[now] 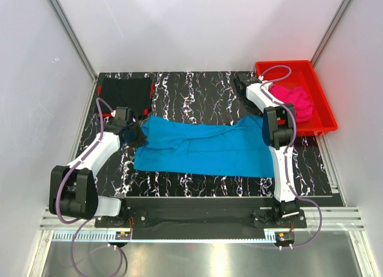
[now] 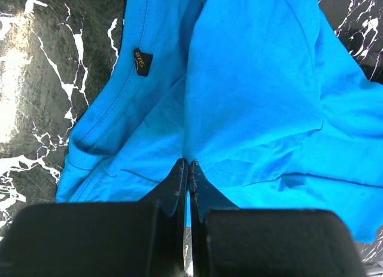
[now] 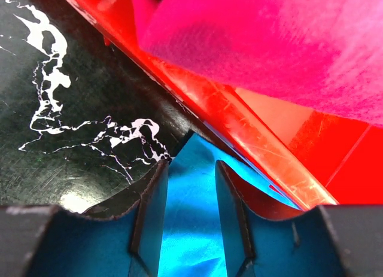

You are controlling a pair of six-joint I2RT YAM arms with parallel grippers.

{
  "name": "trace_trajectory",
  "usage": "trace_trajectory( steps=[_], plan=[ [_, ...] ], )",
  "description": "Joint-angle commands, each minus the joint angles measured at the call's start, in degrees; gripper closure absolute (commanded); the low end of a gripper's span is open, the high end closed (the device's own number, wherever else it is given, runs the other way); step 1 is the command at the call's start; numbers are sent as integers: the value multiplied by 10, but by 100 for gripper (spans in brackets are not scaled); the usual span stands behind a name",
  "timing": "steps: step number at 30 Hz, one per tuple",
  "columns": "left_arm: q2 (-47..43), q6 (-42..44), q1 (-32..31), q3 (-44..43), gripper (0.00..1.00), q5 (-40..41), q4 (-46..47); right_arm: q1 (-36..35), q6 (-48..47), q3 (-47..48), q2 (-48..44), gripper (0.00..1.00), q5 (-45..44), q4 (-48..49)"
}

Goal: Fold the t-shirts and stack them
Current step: Fold the tshirt

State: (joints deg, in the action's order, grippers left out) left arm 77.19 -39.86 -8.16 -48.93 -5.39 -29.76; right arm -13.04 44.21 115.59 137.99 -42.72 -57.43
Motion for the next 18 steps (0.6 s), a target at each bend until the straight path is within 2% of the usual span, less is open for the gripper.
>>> trace_trajectory(
  steps=[1, 3, 5, 10, 12, 15, 18],
  plan=[
    [-1, 12, 5, -4, 100, 15, 26, 2, 28, 3, 4, 56, -38, -9],
    [16, 14, 6, 0, 100, 28, 28, 2, 27, -2, 3, 63, -37, -4],
    [37, 5, 15, 9, 100, 19, 38, 2, 20, -17, -4, 74, -34, 12],
    [62, -24, 19, 52, 100, -1, 68, 2, 11, -59, -28, 89, -29, 39],
    [68, -31, 19, 65, 100, 5, 73, 2, 0, -77, -37, 100, -18, 55],
    [76, -46, 19, 81, 100, 6, 72, 2, -10, -96, -56, 100, -2, 78],
    [91, -61, 22, 83, 100, 10, 58, 0, -28, -140, -85, 100, 50, 120]
  ],
)
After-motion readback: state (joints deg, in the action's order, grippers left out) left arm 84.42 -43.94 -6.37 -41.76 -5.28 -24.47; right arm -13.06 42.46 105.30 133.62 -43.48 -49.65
